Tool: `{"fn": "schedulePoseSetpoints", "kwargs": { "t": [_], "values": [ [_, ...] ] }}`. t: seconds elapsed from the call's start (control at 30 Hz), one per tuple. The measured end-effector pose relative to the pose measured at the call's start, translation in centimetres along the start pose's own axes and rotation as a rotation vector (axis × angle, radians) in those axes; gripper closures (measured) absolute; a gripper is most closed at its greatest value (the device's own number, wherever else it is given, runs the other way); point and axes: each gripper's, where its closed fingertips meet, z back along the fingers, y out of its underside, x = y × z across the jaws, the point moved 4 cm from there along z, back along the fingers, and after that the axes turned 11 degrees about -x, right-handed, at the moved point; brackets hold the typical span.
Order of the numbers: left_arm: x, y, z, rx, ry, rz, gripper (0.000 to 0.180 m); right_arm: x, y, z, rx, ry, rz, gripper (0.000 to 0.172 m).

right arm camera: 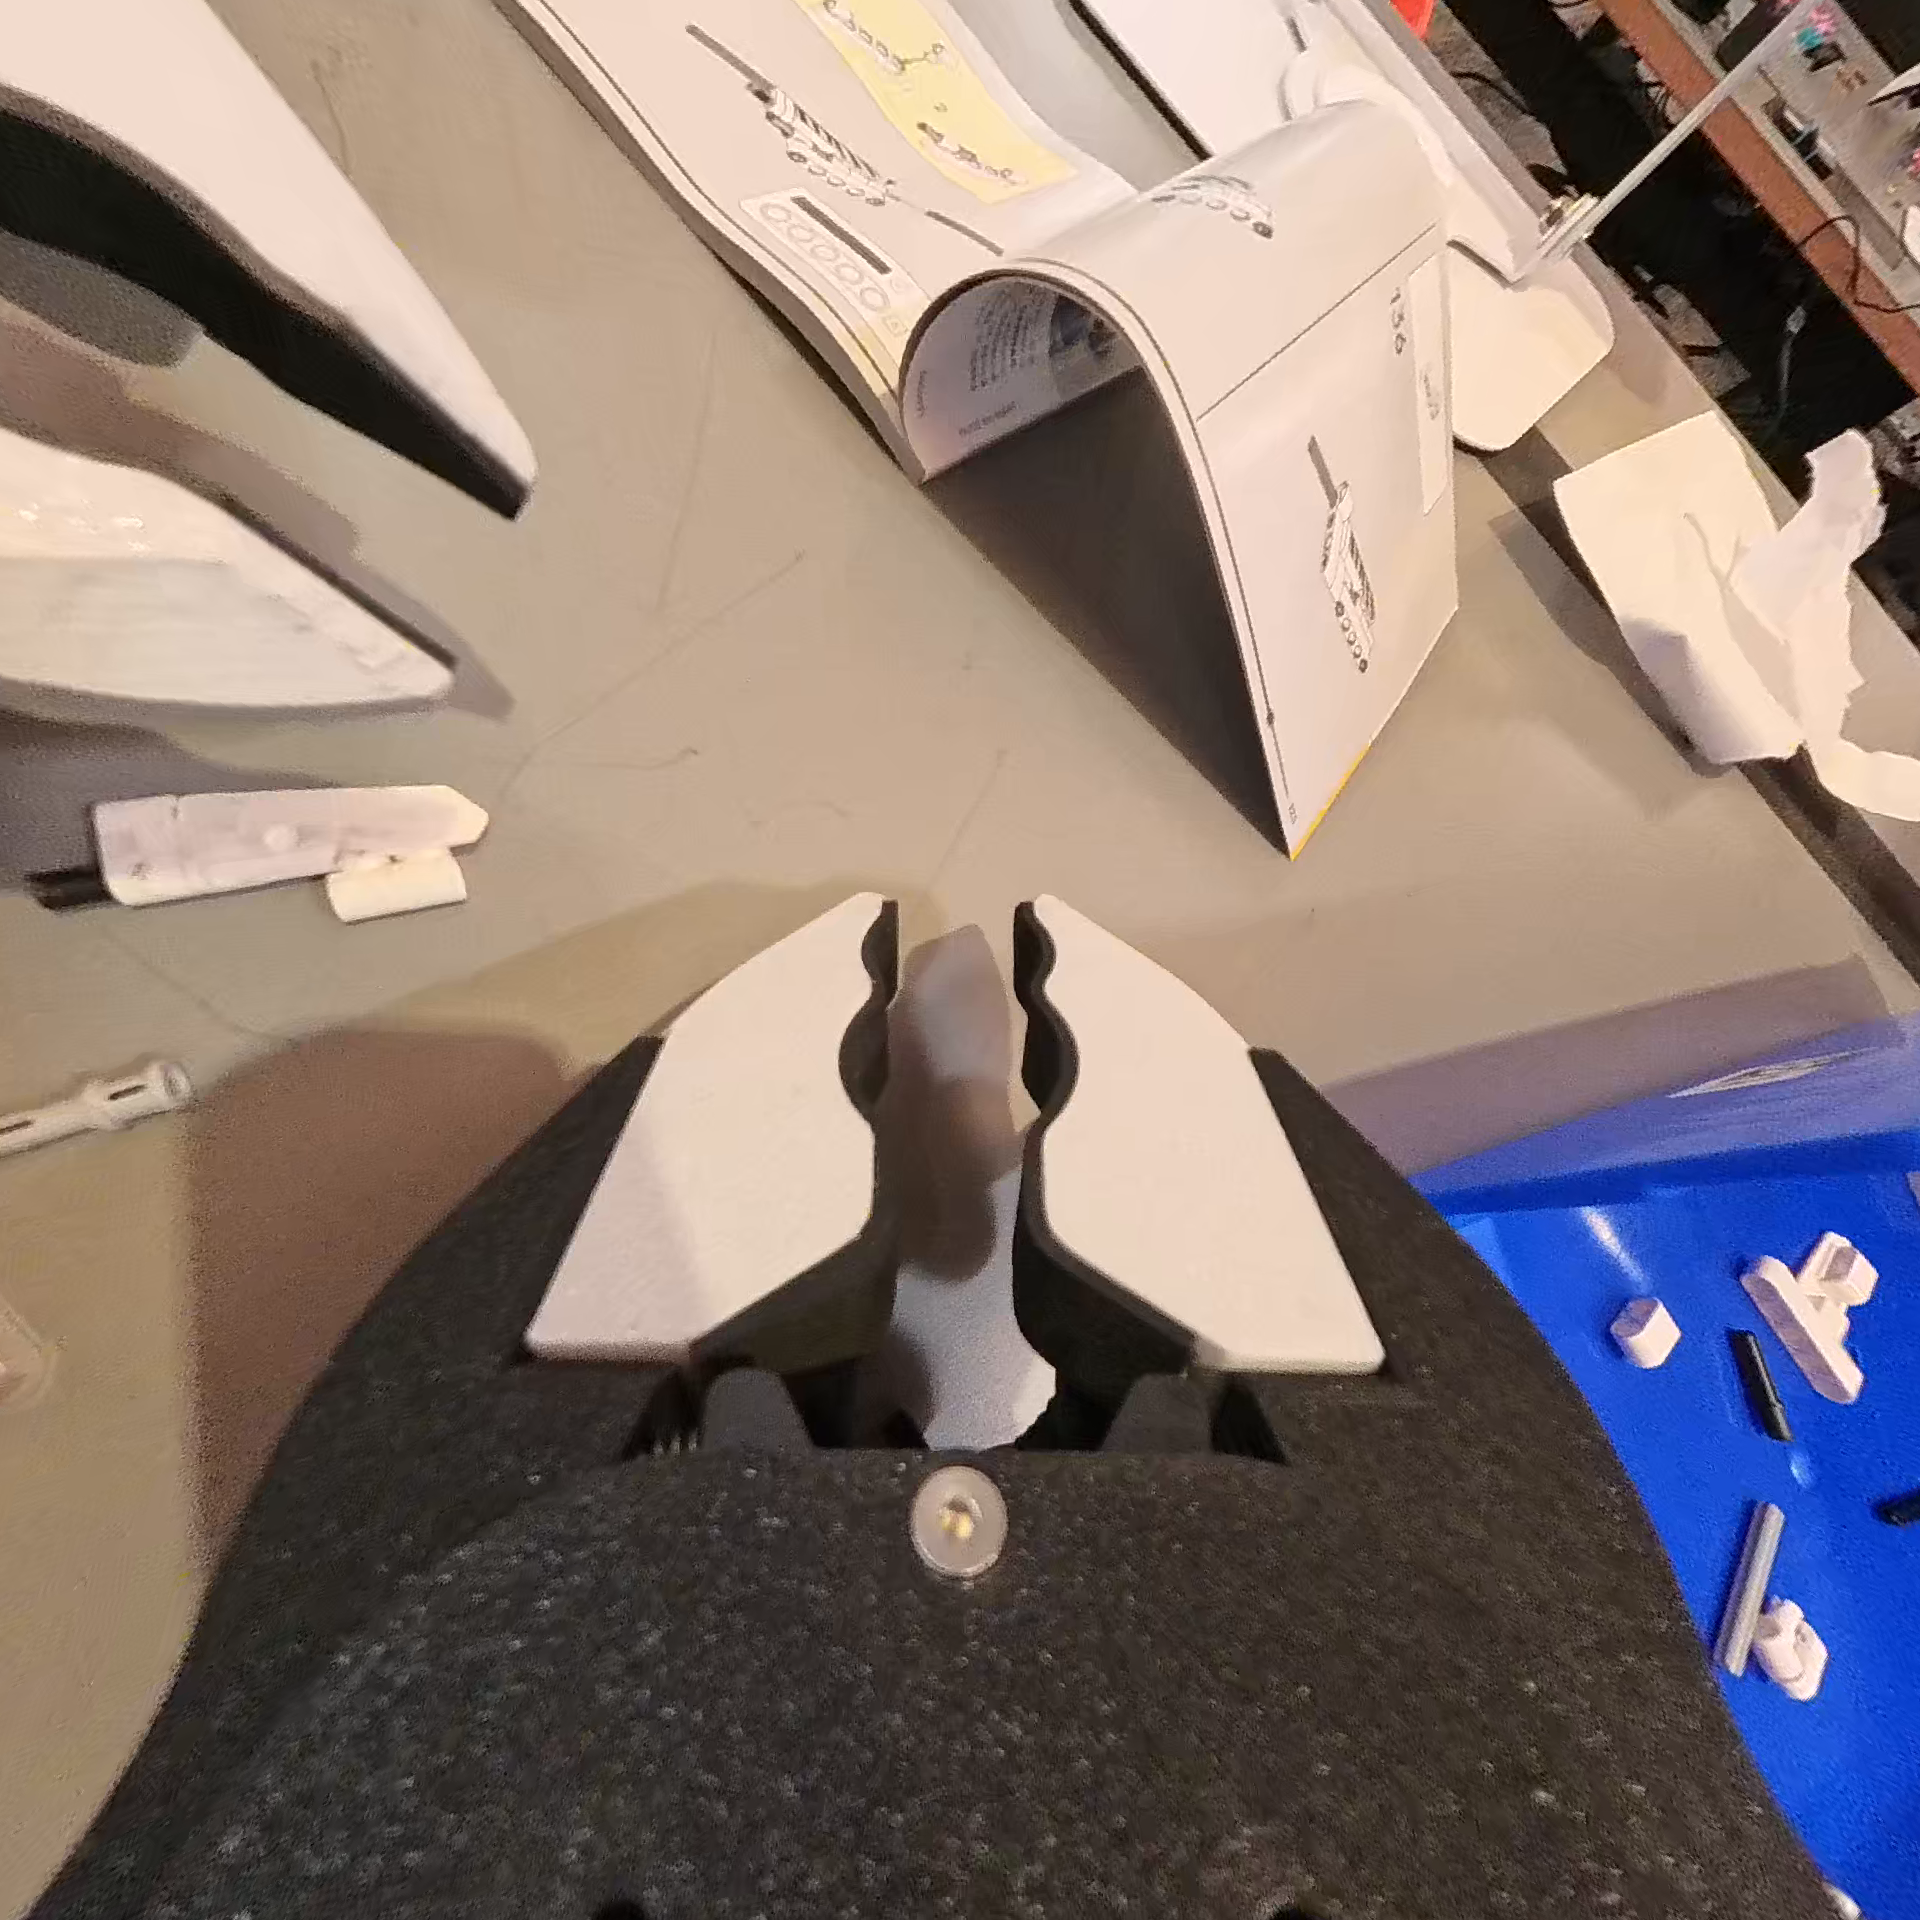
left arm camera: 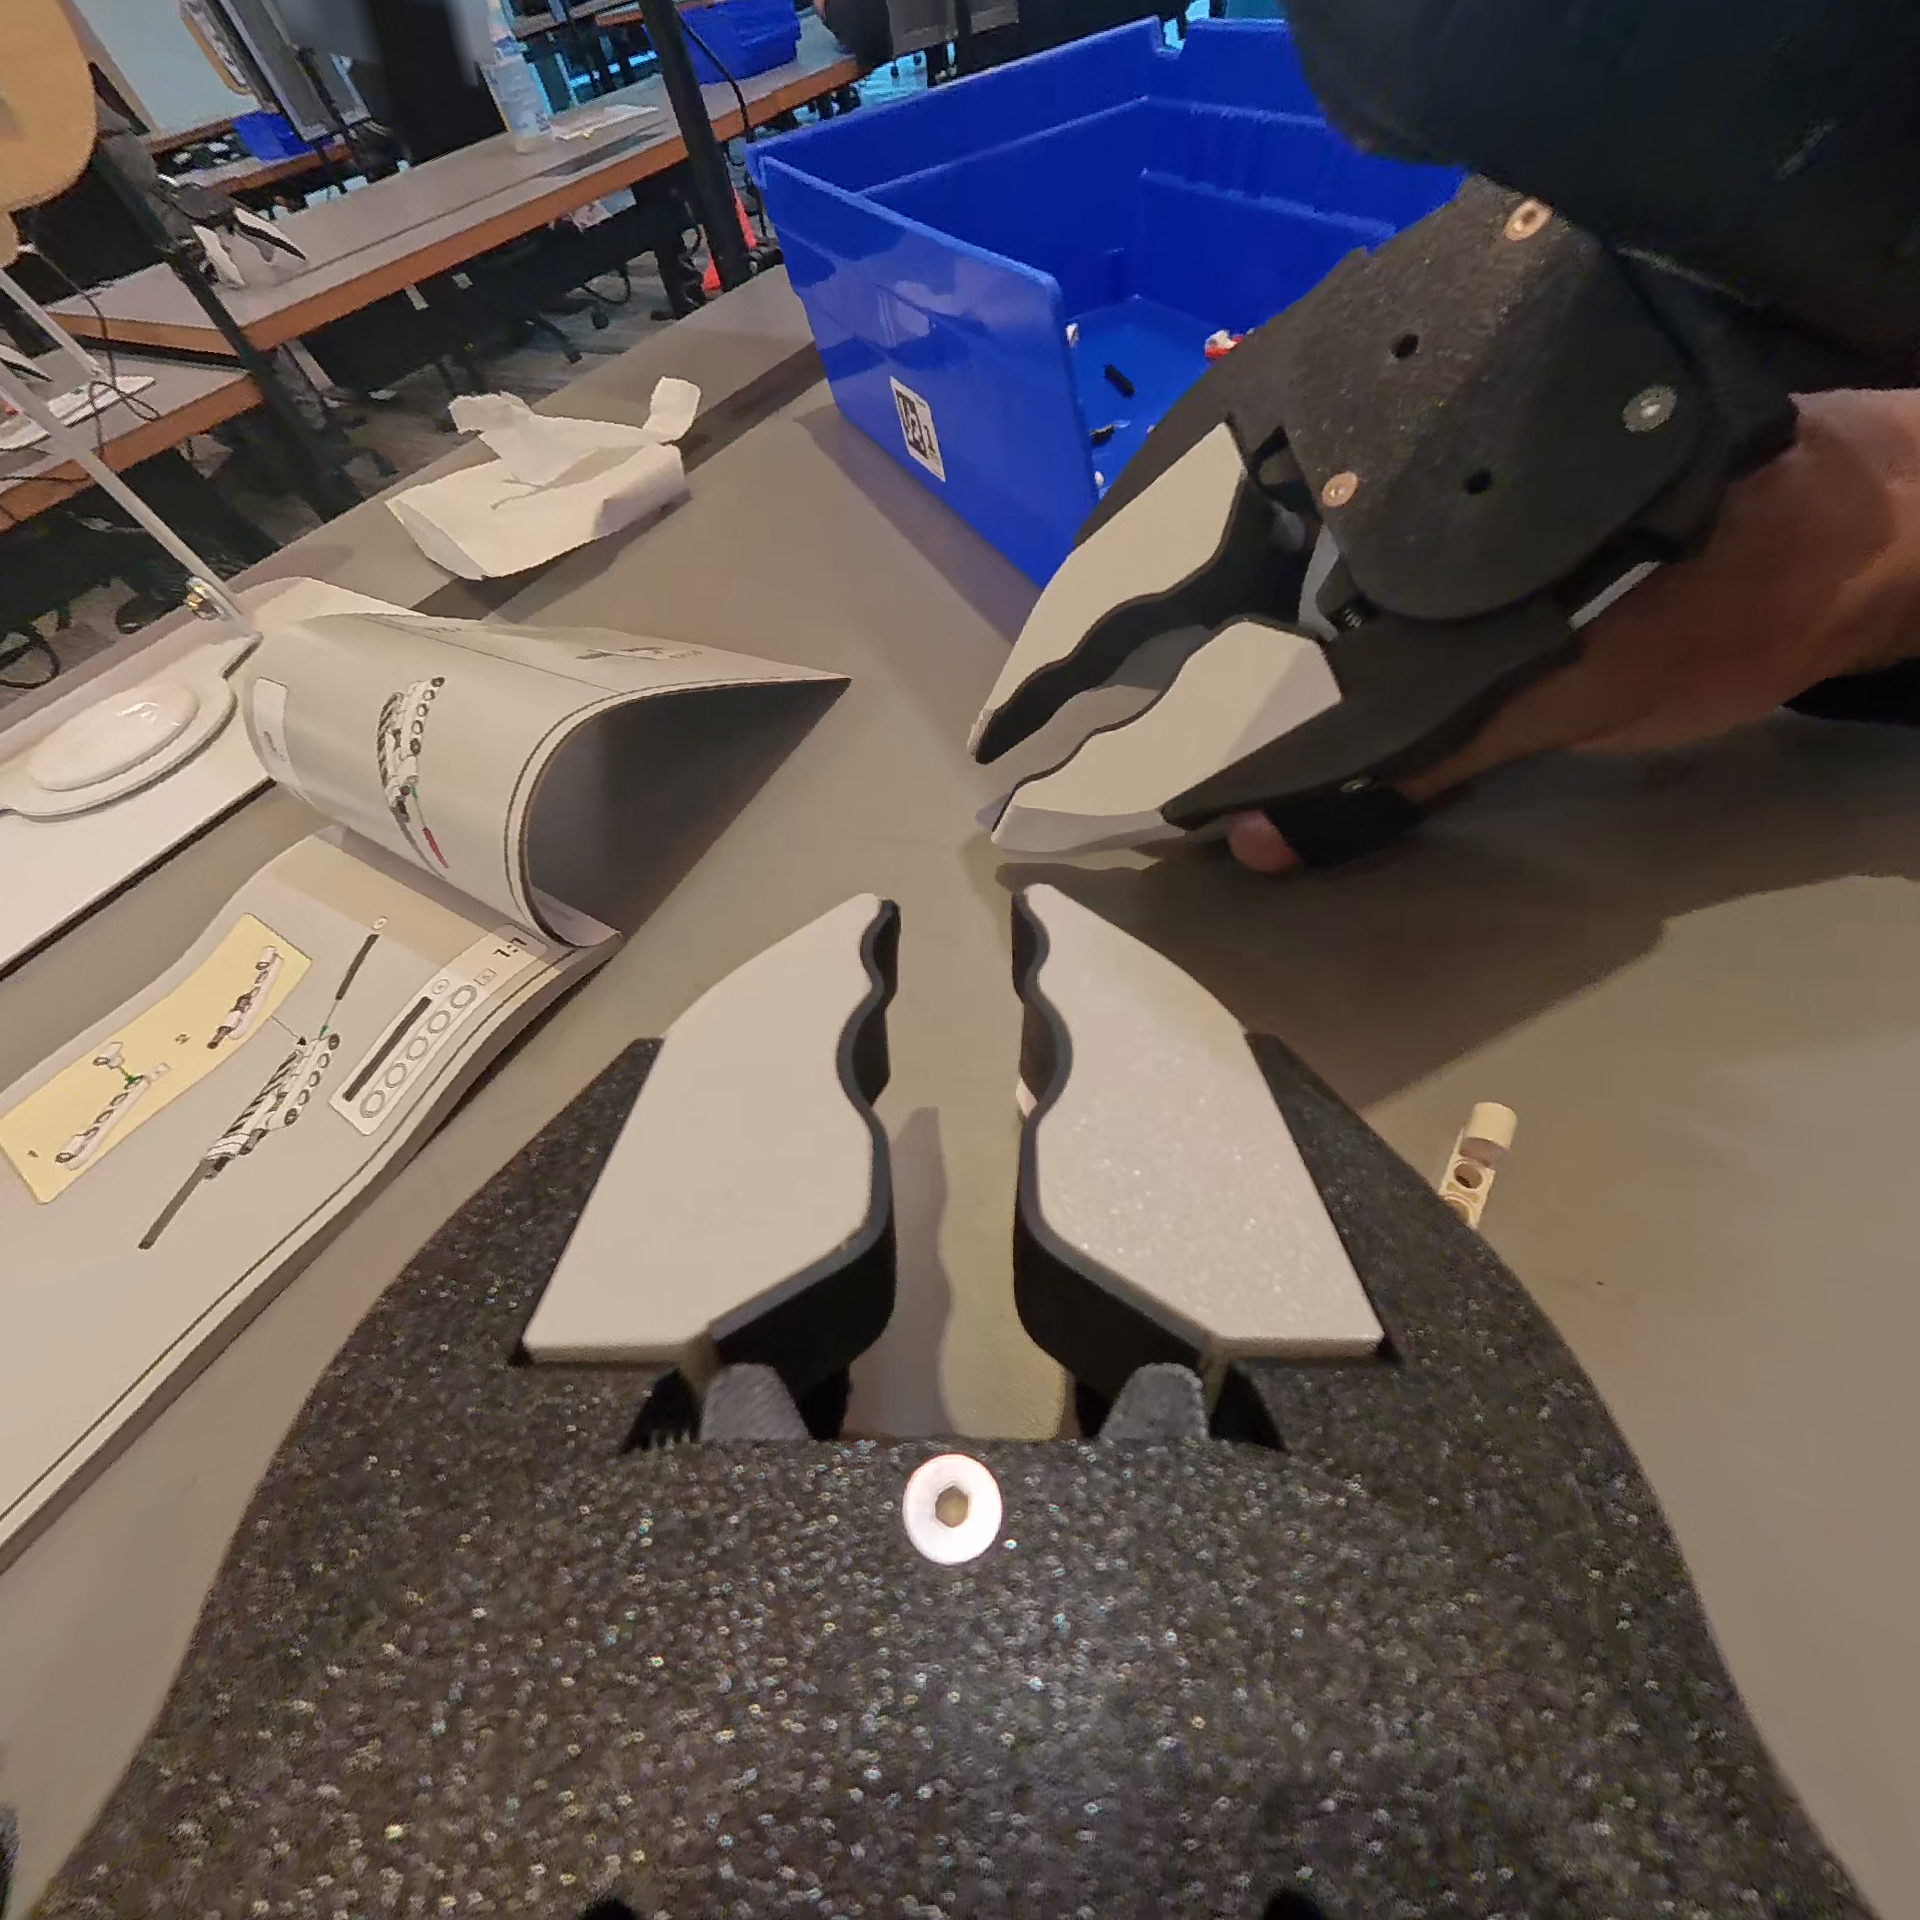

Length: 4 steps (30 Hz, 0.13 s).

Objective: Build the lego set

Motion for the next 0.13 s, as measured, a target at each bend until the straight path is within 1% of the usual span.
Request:
{"fn": "schedulePoseSetpoints", "kwargs": {
  "t": [0.13],
  "values": [
    [0.17,-0.05,0.03,-0.005,-0.045,-0.028,0.160,0.05,-0.06,0.10,-0.007,0.022,0.025,0.151]
  ]
}}
